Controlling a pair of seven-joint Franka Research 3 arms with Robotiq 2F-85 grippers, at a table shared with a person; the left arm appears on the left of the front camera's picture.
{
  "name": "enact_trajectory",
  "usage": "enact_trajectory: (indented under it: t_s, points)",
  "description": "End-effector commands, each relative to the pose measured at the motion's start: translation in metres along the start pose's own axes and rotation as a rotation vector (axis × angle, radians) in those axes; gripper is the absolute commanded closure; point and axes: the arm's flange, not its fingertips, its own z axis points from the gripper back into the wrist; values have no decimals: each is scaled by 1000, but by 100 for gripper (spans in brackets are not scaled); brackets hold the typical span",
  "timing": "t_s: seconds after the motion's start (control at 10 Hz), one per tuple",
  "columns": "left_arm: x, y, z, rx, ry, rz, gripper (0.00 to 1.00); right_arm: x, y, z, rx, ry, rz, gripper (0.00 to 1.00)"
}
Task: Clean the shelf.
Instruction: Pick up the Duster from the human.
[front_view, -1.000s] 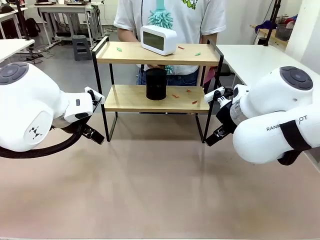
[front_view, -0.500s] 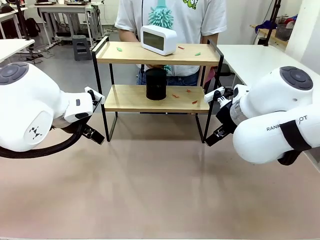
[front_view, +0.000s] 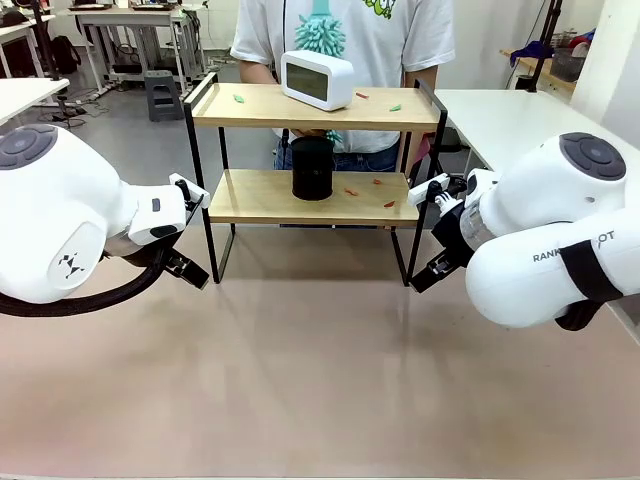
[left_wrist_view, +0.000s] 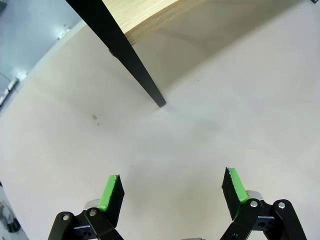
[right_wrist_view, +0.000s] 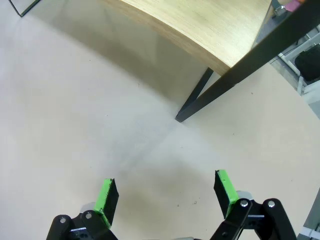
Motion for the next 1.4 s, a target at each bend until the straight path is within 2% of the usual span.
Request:
enact_trajectory:
  t_s: [0.0, 0.1, 0.2, 0.3, 0.4, 0.5, 0.6, 0.7, 0.8, 0.9, 1.3]
  points:
    - [5, -5, 32, -132, -13, -5, 0, 9, -4, 38, 118, 0, -85, 0]
    - [3, -3, 94, -387, -8, -63, 0, 9, -21, 109, 239, 35, -244, 0]
    - [-6, 21, 142, -487, -66, 19, 0, -8, -47, 167, 378, -28, -363, 0]
    - [-30, 73, 182, -487, -170, 175, 0, -51, -98, 215, 522, -167, -533, 0]
    - [-51, 102, 201, -512, -234, 255, 0, -100, -143, 231, 606, -299, -673, 0]
    - [-102, 163, 210, -559, -403, 493, 0, -160, -182, 231, 665, -437, -864, 0]
    - [-152, 198, 202, -599, -537, 680, 0, -216, -210, 214, 729, -567, -1028, 0]
    - [-197, 226, 180, -650, -638, 912, 0, -257, -217, 183, 712, -612, -1184, 0]
    - [-214, 237, 151, -609, -587, 1086, 0, -262, -211, 154, 659, -549, -1230, 0]
    - [-173, 212, 230, -597, -444, 620, 0, -208, -213, 247, 675, -408, -895, 0]
    - [-173, 212, 230, -597, -444, 620, 0, -208, -213, 247, 675, -408, -895, 0]
